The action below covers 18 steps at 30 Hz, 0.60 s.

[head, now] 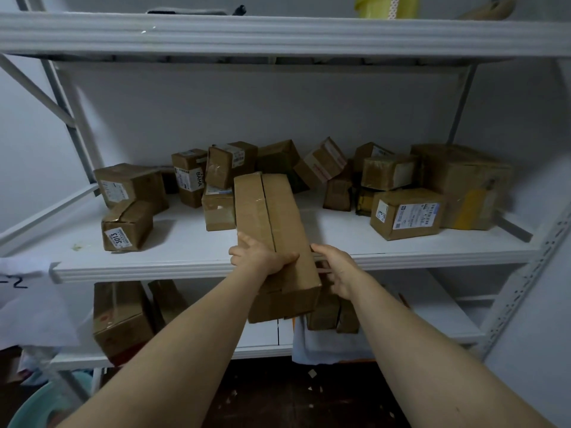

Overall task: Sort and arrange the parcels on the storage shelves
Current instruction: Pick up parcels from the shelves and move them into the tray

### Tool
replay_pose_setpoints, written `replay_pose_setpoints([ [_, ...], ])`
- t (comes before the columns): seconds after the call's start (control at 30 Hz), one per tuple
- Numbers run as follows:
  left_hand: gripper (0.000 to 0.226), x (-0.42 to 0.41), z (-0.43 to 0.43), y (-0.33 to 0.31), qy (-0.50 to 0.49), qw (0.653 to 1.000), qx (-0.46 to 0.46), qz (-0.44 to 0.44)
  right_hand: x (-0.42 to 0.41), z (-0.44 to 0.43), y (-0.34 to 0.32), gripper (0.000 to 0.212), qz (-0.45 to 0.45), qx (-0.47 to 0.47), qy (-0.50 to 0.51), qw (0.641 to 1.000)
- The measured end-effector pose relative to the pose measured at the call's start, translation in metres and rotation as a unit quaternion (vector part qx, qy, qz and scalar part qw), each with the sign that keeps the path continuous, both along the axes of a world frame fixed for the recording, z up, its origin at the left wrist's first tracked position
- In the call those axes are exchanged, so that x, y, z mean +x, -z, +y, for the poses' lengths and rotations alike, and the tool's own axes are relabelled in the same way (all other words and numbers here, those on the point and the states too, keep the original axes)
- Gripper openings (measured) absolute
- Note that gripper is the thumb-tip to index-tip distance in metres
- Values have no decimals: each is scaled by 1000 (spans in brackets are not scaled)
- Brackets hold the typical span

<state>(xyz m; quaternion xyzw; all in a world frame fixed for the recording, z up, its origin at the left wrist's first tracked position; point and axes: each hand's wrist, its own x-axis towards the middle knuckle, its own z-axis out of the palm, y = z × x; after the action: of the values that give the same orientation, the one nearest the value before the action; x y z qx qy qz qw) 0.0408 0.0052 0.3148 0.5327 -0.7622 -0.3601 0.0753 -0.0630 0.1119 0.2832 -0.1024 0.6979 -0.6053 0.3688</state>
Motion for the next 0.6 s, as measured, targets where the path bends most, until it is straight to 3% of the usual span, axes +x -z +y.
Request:
replay_pose_setpoints([
  [0.07,134,0,1,1,6,1000,-7,-6,2,1,6,61,-30,-5,0,1000],
  [0.17,133,0,1,2,7,1000,-14,-9,-8,-13,39,109,-95,29,-14,995],
  [0.2,132,1,0,2,9,1000,-13,-8,-20,-21,61,115,-121,40,-12,992],
  [0.37,132,4,-2,4,22,1000,-10,0,1,-17,61,74,-173,37,-15,984],
  [0.6,126,0,-8,-4,8,996,15,85,-4,-16,29,77,-161,-48,-2,986],
])
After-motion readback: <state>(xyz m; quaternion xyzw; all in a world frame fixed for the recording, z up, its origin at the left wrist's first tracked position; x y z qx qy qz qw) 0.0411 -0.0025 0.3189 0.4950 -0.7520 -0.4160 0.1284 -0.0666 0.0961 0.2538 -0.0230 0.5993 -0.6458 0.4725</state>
